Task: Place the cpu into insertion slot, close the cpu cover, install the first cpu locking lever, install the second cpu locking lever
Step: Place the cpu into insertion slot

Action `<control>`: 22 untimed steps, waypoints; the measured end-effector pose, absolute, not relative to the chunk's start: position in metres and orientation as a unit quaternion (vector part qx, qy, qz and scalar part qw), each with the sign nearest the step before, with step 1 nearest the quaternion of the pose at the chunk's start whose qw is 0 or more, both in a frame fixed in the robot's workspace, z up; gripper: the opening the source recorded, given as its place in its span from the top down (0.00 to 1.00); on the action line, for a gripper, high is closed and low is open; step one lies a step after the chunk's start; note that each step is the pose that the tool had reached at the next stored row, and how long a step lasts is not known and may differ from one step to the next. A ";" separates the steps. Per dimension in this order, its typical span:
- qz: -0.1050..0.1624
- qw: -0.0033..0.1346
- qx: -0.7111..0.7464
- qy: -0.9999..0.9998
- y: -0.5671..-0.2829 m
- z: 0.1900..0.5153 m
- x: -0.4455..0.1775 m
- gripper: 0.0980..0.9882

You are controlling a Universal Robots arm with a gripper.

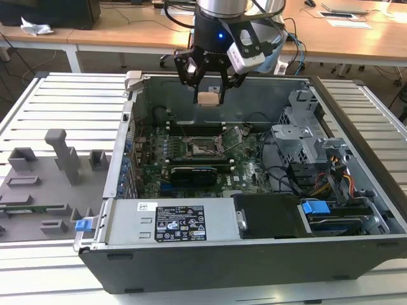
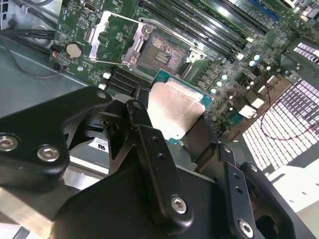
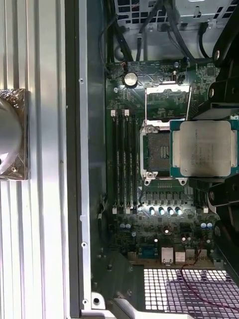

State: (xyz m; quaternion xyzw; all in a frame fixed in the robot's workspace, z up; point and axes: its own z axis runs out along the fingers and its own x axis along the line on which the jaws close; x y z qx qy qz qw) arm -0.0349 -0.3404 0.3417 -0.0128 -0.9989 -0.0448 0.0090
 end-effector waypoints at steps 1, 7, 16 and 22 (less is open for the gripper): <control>-0.045 0.009 -0.013 -0.999 -0.340 0.338 -0.035 0.50; -0.045 0.006 -0.013 -0.999 -0.340 0.319 -0.035 0.50; -0.044 0.003 -0.076 -0.996 -0.340 0.317 -0.035 0.50; -0.044 0.001 -0.124 -0.991 -0.340 0.316 -0.035 0.50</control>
